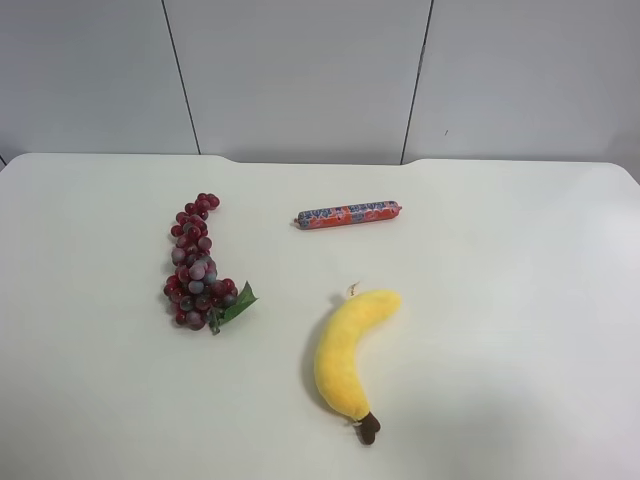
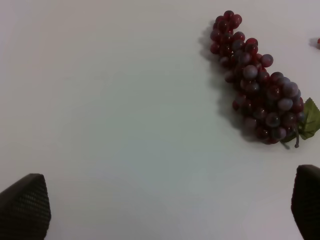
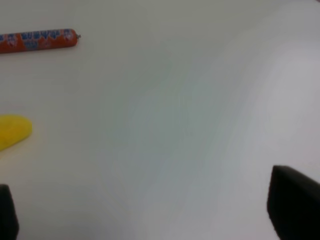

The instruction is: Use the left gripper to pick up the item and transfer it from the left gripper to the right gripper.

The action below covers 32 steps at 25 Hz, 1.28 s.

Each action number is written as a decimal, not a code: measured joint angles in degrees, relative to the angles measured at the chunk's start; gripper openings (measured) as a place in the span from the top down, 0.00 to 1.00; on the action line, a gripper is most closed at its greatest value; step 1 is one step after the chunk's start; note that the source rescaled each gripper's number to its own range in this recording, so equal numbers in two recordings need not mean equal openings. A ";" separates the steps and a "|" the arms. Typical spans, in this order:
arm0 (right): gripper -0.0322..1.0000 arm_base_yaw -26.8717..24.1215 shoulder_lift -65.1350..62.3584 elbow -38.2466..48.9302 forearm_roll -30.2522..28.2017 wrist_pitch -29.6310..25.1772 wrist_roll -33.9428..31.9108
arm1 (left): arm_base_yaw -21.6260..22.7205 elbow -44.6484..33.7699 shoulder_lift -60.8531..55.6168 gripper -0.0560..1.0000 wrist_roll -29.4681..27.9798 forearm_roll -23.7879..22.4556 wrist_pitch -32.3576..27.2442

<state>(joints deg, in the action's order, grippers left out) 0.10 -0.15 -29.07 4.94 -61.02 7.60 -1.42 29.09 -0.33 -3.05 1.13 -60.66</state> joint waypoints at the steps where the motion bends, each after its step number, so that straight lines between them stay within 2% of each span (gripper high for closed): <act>1: 0.00 0.00 0.00 0.00 0.00 0.00 0.00 | 0.00 0.00 0.00 0.03 0.00 0.00 0.00; 19: 0.00 0.00 0.00 0.00 0.00 0.00 0.00 | 0.00 0.23 1.30 0.03 0.00 0.26 -0.02; 26: 0.00 0.00 0.00 0.00 0.00 0.00 0.00 | 0.00 7.11 16.43 0.03 0.06 1.51 -0.03; 32: 0.00 0.00 0.00 0.00 0.00 0.00 0.00 | 0.00 13.00 32.65 0.00 2.42 3.04 0.47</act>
<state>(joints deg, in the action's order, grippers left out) 0.10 -0.15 -29.07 4.94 -61.02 7.60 -1.42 42.10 32.32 -0.63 4.17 -60.19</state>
